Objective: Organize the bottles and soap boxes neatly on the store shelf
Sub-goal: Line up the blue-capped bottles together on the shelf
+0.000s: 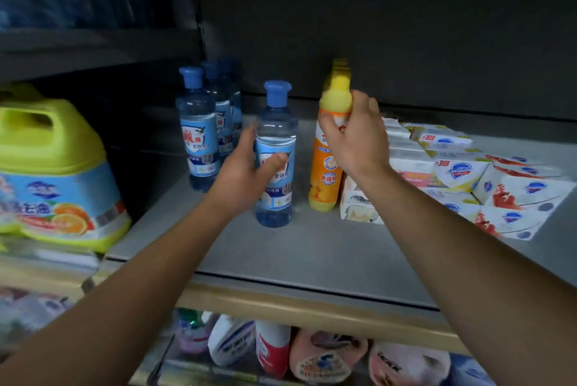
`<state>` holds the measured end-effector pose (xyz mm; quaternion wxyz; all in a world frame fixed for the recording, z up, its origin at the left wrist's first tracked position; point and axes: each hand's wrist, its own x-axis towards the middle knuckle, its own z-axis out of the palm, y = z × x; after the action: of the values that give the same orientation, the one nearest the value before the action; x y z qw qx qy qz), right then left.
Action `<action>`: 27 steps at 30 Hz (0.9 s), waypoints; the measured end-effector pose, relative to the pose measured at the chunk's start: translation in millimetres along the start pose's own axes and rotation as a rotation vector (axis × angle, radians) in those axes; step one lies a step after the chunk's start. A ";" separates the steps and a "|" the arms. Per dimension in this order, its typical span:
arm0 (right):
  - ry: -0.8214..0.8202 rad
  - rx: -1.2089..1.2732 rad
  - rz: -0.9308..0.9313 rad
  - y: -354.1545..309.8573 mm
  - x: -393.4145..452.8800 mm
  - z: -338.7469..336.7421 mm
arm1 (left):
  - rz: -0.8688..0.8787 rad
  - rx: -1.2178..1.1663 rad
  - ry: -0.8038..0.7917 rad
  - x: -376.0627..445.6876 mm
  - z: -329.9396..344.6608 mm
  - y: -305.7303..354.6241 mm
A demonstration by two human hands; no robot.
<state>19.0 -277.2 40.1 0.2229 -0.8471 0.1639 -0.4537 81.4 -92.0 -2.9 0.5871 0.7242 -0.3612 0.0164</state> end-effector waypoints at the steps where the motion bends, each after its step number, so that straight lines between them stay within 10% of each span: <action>1: -0.002 0.001 0.005 -1.4 0.3 -0.6 | 0.020 0.000 0.018 -11.2 -0.5 3.3; 9: -0.156 0.002 0.127 -14.2 11.1 -17.4 | -0.123 -0.048 0.097 -50.5 10.3 6.4; 15: 0.036 0.134 -0.077 -35.2 -15.7 -37.6 | -0.281 0.178 -0.103 -58.8 8.9 -18.4; 21: -0.509 0.446 0.056 -72.4 -49.5 -20.9 | -0.300 0.082 -0.107 -70.6 10.6 -1.0; 27: -0.519 0.617 0.200 -79.5 -41.1 -13.4 | -0.374 -0.194 -0.052 -110.1 3.5 37.0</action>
<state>-8.2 -193.2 59.9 0.5432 -0.8067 0.0401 -0.2292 -21.3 -41.4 -22.2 0.6374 0.7188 -0.2356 -0.1466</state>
